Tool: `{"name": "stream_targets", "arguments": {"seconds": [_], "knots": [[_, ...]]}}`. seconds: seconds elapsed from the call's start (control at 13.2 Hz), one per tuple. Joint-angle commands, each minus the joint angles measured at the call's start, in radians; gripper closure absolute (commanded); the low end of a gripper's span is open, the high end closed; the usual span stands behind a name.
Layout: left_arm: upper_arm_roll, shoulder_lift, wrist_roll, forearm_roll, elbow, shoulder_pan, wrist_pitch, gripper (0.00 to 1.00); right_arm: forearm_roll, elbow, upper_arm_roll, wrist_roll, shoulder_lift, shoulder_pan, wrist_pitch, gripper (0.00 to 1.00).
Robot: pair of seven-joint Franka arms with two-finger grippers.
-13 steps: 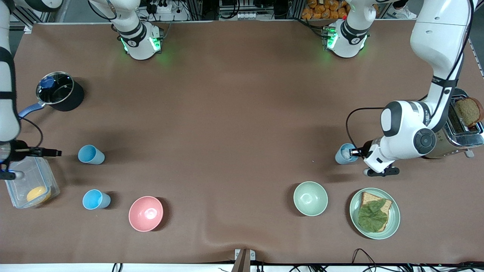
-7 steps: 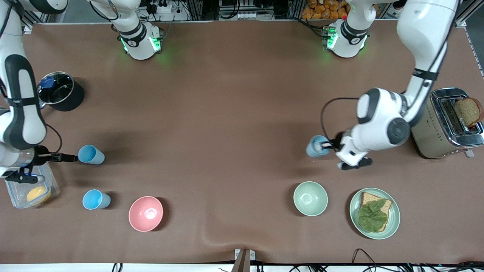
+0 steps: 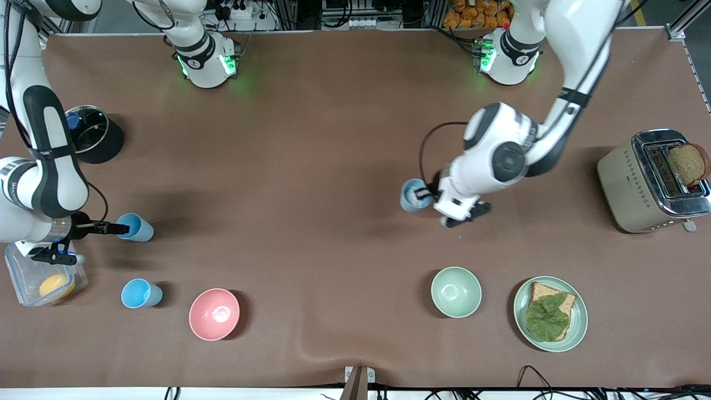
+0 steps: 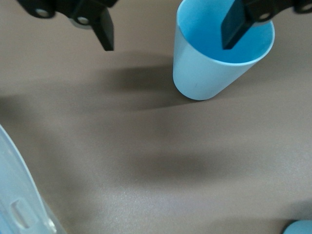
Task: Stack blue cups with both arms
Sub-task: 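Grasp and carry the blue cup to table center while the right gripper reaches, then set the cup down and open the left gripper while the right grasps another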
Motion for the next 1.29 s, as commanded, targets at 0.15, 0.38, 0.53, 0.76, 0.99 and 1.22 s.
{"name": "stream_targets", "arguments": {"seconds": [0.15,0.38,0.53,0.76,0.99,1.22], "knots": [[0.011,0.048,-0.232,0.002,0.018,-0.137,0.124,1.0,0.043,-0.04,0.0,0.015,-0.021,-0.006,0.006,1.0],[0.014,0.1,-0.35,0.066,0.022,-0.209,0.211,1.0,0.06,-0.048,0.0,0.015,-0.027,-0.005,0.005,1.0],[0.014,0.145,-0.44,0.144,0.052,-0.249,0.219,1.0,0.06,-0.059,0.001,0.016,-0.038,-0.002,-0.002,1.0],[0.017,0.222,-0.606,0.27,0.109,-0.307,0.221,1.0,0.082,-0.076,0.003,0.015,-0.084,0.002,-0.015,1.0],[0.017,0.274,-0.668,0.377,0.13,-0.323,0.225,1.0,0.092,-0.073,0.001,0.015,-0.145,0.003,-0.076,1.0],[0.017,0.286,-0.671,0.371,0.14,-0.325,0.233,0.68,0.092,-0.069,0.003,0.015,-0.222,0.029,-0.171,1.0]]}}
